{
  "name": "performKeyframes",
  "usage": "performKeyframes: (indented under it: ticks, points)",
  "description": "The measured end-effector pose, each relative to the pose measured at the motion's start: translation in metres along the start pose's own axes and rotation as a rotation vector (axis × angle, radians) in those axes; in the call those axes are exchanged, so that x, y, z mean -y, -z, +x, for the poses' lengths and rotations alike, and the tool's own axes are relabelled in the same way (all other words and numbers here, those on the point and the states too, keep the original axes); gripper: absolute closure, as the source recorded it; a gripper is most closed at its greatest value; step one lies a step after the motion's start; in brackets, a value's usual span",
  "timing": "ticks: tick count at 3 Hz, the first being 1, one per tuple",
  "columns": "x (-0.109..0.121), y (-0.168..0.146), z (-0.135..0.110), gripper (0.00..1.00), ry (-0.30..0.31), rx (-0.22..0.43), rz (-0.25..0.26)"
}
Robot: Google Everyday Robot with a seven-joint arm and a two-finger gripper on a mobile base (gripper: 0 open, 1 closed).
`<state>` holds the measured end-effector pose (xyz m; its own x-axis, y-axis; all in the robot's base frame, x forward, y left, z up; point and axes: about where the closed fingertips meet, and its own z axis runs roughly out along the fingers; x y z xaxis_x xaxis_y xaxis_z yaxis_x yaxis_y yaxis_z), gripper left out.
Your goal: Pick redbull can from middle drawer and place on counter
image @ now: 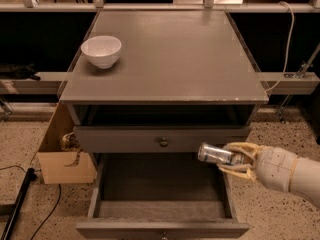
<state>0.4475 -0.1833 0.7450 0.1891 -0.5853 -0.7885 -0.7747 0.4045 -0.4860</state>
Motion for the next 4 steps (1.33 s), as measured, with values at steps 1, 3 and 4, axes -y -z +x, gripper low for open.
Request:
performKeyframes:
  ticks: [1,3,4]
  points:
    - [0.025,-0.013,-0.018,1.00,0.046,0.000,-0.018]
    - [0.102,-0.038,-0.077,1.00,0.204,-0.034,-0.087]
    - [0.131,-0.039,-0.090,1.00,0.246,-0.068,-0.102]
